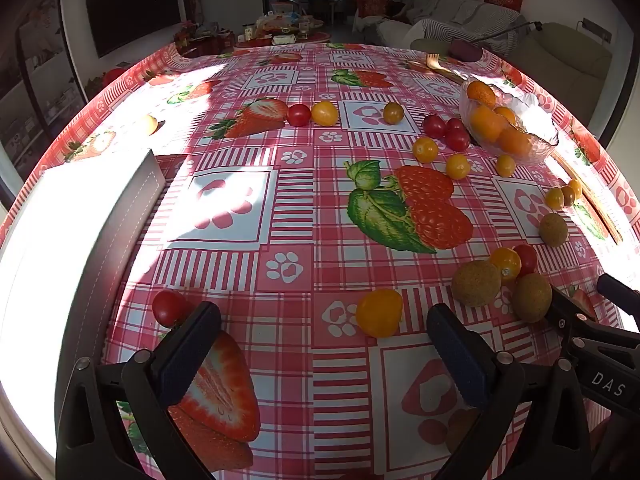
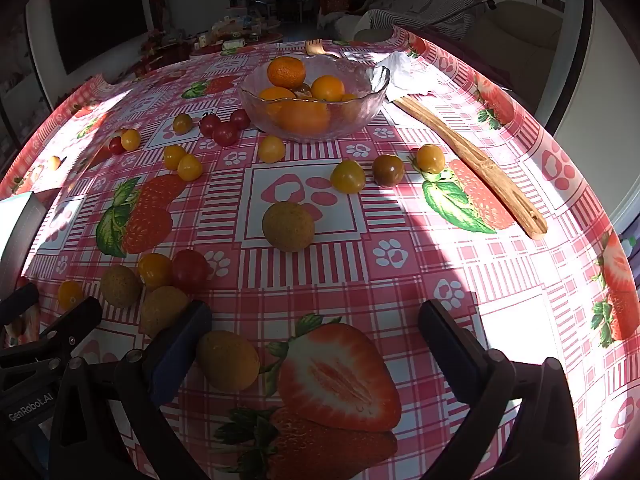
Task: Organize fruits
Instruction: 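Move both grippers toward the scattered small fruits on the tablecloth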
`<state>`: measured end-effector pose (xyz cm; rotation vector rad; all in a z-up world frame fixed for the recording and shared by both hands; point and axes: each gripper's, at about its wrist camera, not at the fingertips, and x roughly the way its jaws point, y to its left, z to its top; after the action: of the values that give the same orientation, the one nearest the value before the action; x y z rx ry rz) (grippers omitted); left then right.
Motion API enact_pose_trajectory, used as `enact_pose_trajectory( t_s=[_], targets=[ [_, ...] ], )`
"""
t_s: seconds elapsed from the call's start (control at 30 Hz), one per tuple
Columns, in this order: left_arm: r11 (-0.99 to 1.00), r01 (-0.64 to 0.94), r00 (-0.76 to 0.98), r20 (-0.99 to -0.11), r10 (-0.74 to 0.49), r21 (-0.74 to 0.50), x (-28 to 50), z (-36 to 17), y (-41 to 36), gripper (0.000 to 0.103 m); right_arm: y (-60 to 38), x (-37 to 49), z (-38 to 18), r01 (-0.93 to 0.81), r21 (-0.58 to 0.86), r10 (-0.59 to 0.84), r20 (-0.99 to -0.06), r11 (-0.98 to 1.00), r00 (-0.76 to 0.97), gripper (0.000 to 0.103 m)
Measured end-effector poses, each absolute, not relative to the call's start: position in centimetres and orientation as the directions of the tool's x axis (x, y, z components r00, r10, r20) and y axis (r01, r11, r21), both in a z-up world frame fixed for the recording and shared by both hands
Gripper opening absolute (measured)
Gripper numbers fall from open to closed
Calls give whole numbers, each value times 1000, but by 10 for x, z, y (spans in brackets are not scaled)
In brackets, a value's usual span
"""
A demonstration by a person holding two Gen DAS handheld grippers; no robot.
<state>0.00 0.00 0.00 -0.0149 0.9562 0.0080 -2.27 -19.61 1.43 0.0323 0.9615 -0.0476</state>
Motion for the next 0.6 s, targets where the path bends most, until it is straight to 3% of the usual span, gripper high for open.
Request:
enact_pose_trajectory(
  t_s=[0.6],
  targets=[
    [999, 2, 540, -841, 33, 40, -43, 23, 5, 103, -201, -57, 41, 14, 65, 49, -859, 998, 509, 103]
  ],
)
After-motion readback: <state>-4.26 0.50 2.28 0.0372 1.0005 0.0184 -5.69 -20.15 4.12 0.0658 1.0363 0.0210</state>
